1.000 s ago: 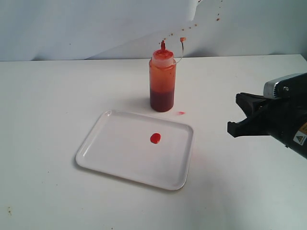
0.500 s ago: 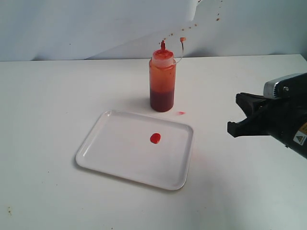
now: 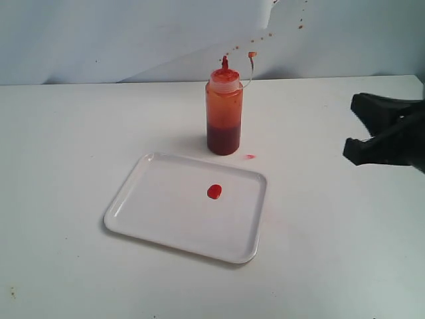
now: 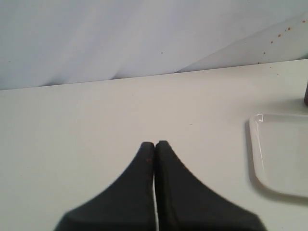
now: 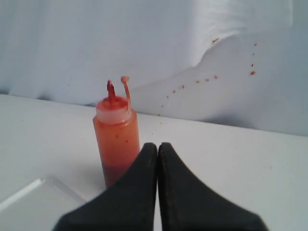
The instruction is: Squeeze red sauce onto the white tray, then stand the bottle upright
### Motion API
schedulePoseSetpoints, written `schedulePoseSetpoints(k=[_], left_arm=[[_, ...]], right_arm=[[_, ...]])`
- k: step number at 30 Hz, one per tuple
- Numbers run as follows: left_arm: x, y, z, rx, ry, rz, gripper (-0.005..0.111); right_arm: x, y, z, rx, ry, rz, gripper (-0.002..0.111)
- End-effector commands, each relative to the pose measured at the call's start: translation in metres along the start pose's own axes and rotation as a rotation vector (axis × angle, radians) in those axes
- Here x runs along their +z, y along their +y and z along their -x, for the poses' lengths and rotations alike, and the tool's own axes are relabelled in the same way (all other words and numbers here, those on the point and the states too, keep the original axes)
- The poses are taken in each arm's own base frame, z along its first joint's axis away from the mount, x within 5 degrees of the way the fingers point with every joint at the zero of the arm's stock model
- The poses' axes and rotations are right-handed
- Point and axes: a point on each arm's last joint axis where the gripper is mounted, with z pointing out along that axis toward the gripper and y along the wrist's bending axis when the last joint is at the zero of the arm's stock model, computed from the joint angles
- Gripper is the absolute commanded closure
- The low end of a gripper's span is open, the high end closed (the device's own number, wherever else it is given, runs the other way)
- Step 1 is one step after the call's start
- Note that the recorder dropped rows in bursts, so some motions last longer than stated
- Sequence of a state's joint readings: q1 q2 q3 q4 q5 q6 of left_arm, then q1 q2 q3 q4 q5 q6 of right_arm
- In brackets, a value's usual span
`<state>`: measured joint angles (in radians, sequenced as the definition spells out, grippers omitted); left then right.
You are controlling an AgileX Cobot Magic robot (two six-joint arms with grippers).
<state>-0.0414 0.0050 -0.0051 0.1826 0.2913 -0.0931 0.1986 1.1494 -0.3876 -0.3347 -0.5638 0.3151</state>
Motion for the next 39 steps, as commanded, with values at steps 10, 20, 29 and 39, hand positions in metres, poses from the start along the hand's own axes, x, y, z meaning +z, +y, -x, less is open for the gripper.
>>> schedulePoseSetpoints(k=[10,20,29,39], left_arm=[[0.0,0.0,-0.001,-0.004,-0.01,0.001,0.107],[0.0,0.0,-0.001,-0.004,-0.01,0.001,0.107],[0.0,0.0,-0.001,-0.004,-0.01,0.001,0.107],[0.0,0.0,-0.001,-0.004,-0.01,0.001,0.107]], right_arm=[[-0.117,-0.015,0.042,0.031,-0.24,-0.315,0.108],[-0.164,-0.001,0.014,0.001,-0.397,-0.425,0.108],[-0.162,-0.005,0.003,0.039,-0.37,-0.445,0.108],[-0.155,-0.015,-0.036,-0.026,-0.24,-0.533,0.108]])
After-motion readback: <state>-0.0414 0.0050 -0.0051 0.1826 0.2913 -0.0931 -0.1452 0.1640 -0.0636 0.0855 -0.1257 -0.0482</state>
